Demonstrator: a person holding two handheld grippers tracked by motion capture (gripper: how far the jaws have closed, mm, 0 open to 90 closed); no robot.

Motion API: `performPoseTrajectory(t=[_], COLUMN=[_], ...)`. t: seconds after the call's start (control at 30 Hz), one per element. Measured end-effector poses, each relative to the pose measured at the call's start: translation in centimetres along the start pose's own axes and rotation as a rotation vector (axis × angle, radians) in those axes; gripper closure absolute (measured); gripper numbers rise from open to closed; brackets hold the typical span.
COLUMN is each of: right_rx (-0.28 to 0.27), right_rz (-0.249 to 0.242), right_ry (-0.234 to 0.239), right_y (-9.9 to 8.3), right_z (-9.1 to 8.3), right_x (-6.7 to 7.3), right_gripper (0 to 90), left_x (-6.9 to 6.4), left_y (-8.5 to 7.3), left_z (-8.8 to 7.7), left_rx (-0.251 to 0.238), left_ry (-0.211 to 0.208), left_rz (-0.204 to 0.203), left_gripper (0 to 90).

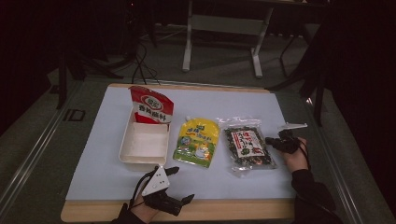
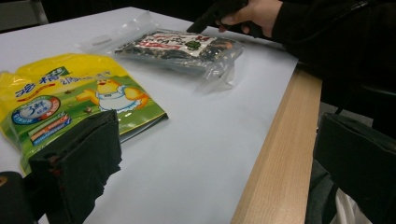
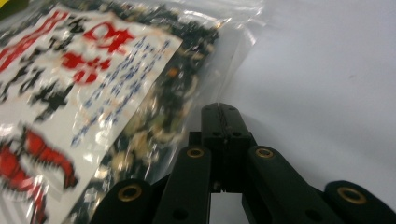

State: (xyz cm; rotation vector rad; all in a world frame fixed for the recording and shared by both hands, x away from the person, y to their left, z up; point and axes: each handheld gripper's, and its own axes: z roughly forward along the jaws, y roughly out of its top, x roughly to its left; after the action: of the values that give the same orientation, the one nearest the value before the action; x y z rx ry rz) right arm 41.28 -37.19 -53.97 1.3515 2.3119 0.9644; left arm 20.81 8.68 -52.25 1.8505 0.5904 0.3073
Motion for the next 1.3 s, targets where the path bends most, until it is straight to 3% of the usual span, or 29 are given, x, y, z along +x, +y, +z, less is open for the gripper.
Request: performPoseTrajectory(t=[0.2,0.5,0.83,0.93,1.2,1.23,1.3], right_rx=[0.006,0.016,-0.006,-0.011,-0.019,-0.012,-0.007], right_rz=[-0.01,-0.039,-0.042,-0.046,-0.048,-0.052,-0.057], right_ry=[0.025,0.057,0.073,0.073,0.056,0.054,0.043], right_y=[-0.9,-0.7,0.1,0.8,2.4,3.1,3.6], right_z=[-0.5,-0.6,-1.4,-1.5,-1.3,-1.0,-0.8], right_x=[1.0,3.0,3.2,3.1,2.3,2.1,1.9], right_gripper=[90.0,90.0,89.5,78.8,68.6,62.6,59.7], left_x=[-0.1,-0.1,-0.1,-0.1,-0.1,-0.1,-0.1], left_y=[0.0,0.0,0.0,0.0,0.0,0.0,0.0], left_z=[0.1,0.1,0.1,0.1,0.1,0.2,0.2], left_rx=[0.004,0.003,0.001,0.002,0.004,0.005,0.006], left_ry=[-0.003,-0.005,-0.004,-0.004,-0.003,-0.003,-0.004], left_rz=[0.0,0.0,0.007,0.006,0.005,0.004,0.004], left_gripper=[2.3,2.3,2.3,2.3,2.3,2.3,2.3])
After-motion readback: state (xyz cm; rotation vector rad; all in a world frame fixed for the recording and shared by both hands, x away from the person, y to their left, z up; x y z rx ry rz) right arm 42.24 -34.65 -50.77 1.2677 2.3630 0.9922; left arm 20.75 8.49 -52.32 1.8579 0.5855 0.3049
